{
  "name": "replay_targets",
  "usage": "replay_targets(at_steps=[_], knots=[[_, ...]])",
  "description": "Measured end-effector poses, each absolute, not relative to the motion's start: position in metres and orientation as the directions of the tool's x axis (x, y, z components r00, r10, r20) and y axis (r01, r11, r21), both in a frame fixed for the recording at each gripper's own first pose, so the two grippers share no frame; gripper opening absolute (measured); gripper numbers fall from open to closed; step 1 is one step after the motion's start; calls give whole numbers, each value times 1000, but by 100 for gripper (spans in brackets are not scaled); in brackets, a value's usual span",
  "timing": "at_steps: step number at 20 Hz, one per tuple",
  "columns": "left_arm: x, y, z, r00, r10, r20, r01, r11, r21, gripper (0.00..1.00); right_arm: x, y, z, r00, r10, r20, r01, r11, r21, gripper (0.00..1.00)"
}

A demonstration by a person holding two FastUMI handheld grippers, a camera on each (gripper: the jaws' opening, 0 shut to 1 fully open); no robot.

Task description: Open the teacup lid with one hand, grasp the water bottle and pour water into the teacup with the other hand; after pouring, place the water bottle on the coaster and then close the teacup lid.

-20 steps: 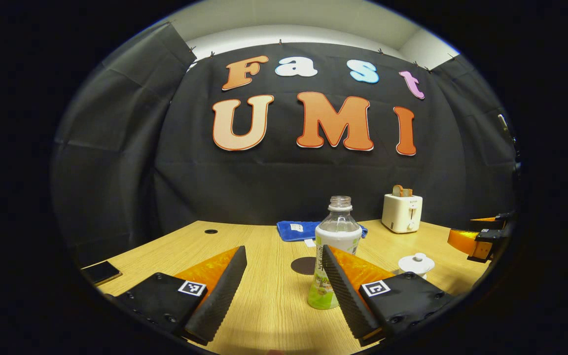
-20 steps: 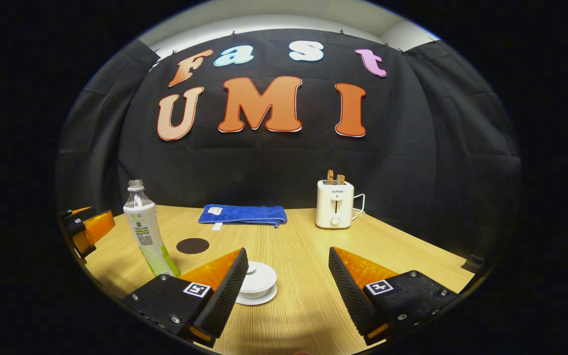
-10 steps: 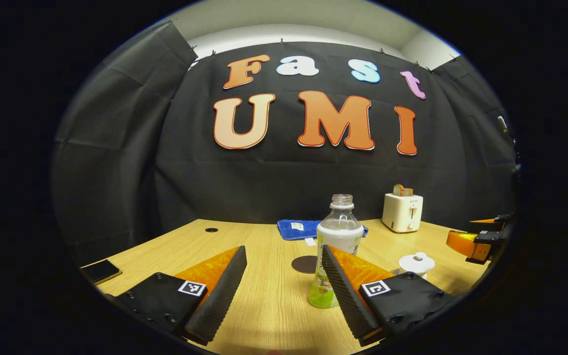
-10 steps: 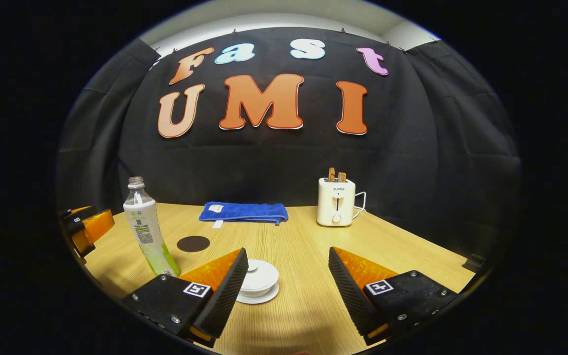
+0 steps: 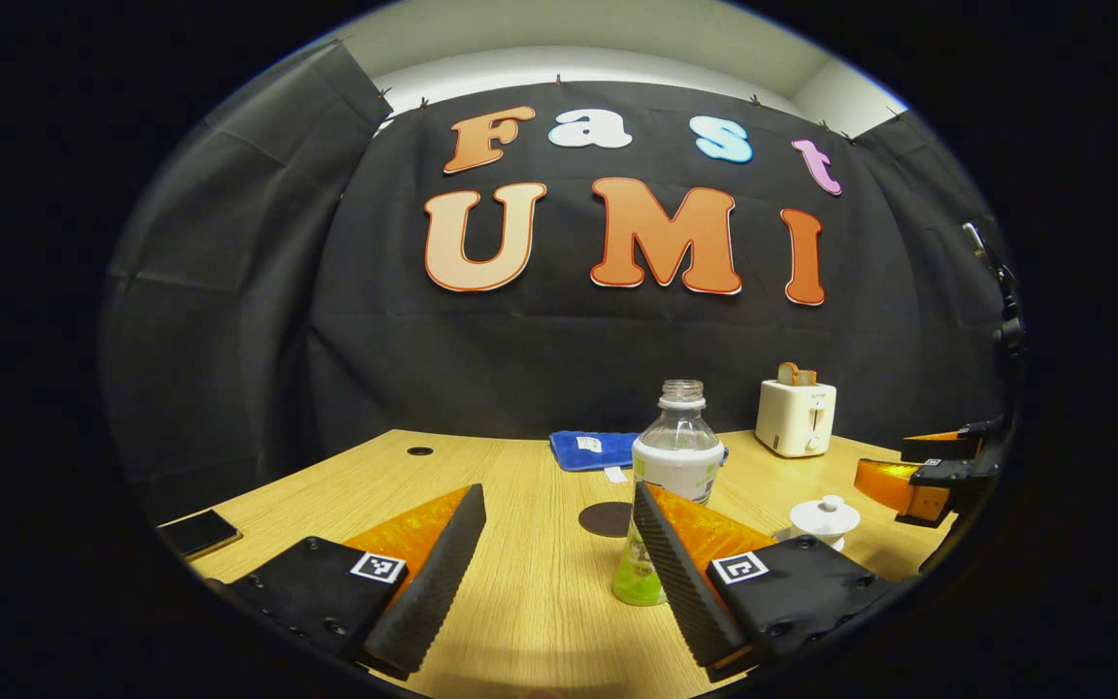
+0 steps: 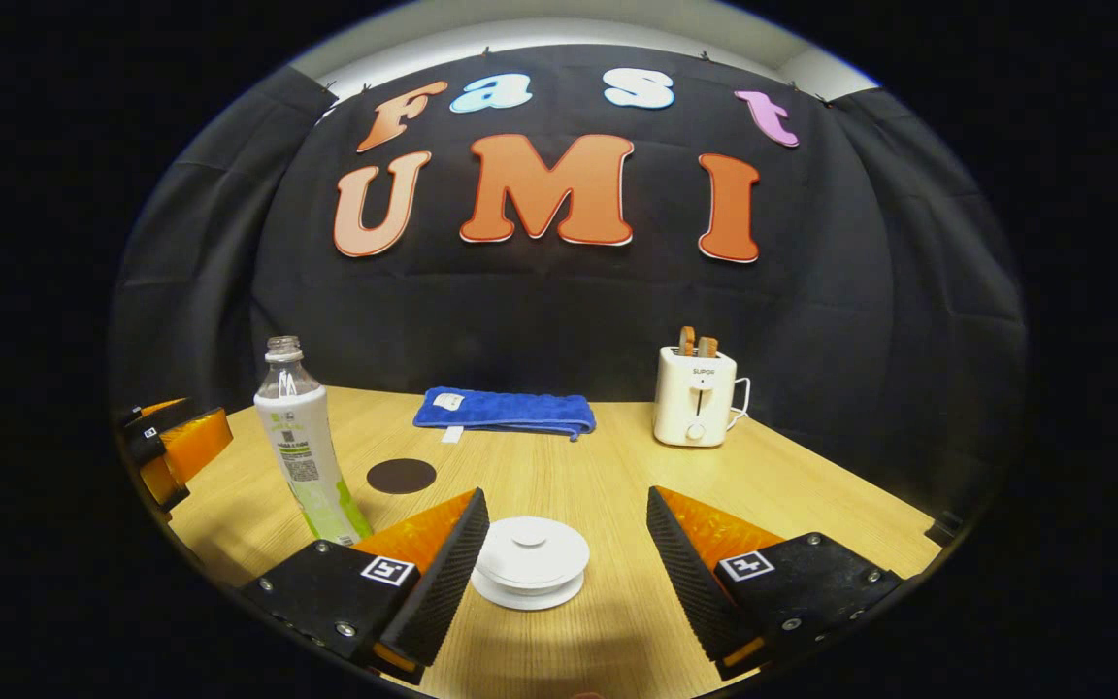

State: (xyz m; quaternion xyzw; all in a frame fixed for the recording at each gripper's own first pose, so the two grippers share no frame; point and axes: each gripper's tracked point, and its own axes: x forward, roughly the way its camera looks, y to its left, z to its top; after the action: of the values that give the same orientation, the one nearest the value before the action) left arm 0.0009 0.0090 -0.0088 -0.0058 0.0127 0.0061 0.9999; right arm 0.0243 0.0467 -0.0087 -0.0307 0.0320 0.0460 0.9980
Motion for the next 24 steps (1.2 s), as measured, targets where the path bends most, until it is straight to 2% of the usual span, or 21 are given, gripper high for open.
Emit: replay_targets(at_steps=[6, 11, 15, 16, 17, 19, 21, 23, 24], knots=[[2, 12, -10, 999, 22, -28, -22, 1000, -7, 99, 44, 66, -36, 964, 152, -220, -169, 984, -59, 98], [6, 16, -16, 999, 28, -46, -29, 999, -14, 99, 60, 67, -50, 947, 135, -291, -162, 984, -69, 96], [9, 16, -17, 998, 29, -52, -30, 999, -14, 99, 62, 71, -53, 942, 147, -302, -174, 983, -63, 76], [8, 15, -19, 998, 28, -54, -29, 999, -15, 99, 62, 72, -56, 938, 151, -311, -179, 982, -61, 65], [8, 15, -19, 998, 28, -55, -29, 999, -16, 99, 61, 72, -57, 936, 152, -319, -180, 982, -60, 65], [9, 16, -18, 998, 28, -55, -29, 999, -15, 99, 62, 74, -56, 936, 154, -316, -179, 982, -52, 54], [9, 16, -18, 998, 30, -53, -31, 999, -15, 99, 62, 73, -56, 937, 154, -313, -178, 983, -48, 51], [9, 15, -19, 998, 30, -55, -31, 999, -16, 99, 63, 71, -55, 939, 145, -312, -166, 985, -39, 39], [9, 15, -20, 998, 29, -57, -30, 999, -17, 99, 61, 69, -52, 940, 143, -310, -159, 987, -26, 41]])
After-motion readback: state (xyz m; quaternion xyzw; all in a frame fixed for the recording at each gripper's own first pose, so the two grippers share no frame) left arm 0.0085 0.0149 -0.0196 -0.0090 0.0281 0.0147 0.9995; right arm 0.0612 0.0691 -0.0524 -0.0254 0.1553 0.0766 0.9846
